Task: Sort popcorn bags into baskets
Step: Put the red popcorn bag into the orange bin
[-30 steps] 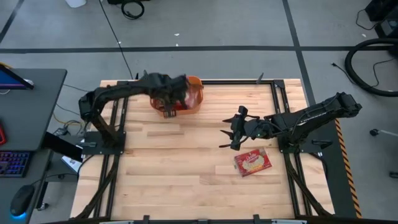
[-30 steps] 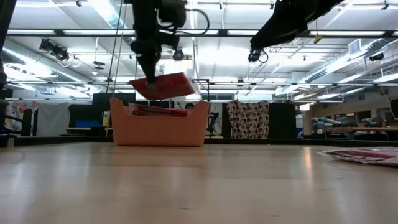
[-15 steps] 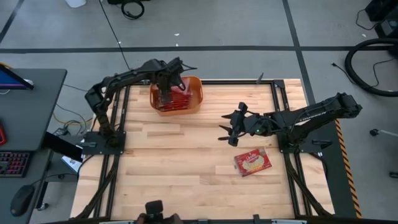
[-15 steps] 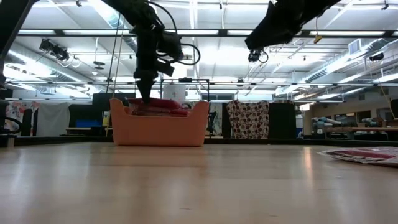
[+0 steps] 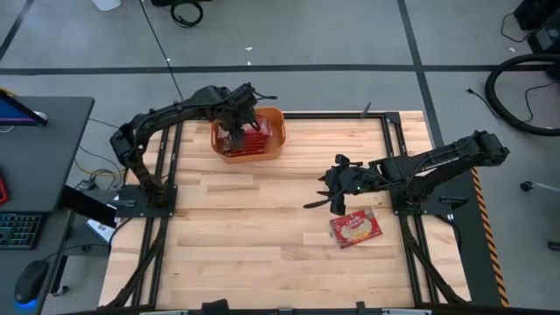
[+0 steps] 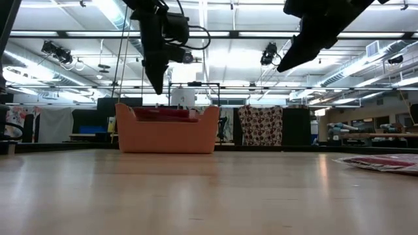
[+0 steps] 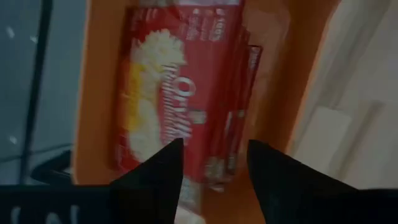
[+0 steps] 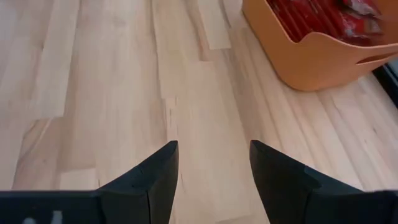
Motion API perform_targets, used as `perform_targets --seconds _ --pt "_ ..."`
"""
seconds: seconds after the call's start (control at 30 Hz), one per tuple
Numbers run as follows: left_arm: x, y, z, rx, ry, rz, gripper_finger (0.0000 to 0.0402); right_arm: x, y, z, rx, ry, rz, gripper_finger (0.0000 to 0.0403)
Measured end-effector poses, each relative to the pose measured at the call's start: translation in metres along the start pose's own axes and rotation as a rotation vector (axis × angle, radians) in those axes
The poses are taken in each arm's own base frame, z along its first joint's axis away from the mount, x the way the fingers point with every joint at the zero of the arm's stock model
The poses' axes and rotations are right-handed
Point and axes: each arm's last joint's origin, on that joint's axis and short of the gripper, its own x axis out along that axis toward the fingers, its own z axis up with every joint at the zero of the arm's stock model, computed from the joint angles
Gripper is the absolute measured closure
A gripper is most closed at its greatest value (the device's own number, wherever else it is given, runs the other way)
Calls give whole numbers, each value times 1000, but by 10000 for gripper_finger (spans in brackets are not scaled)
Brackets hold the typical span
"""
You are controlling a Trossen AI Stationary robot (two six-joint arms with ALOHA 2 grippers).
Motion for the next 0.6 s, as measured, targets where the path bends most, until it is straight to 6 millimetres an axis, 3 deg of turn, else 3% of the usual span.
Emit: perform_targets --seconds 0.3,0.6 --pt "-2 -20 6 21 -38 -94 233 -1 3 -2 17 29 105 200" --pt "-11 -71 14 98 -62 -191 233 -14 24 -35 -4 394 364 200"
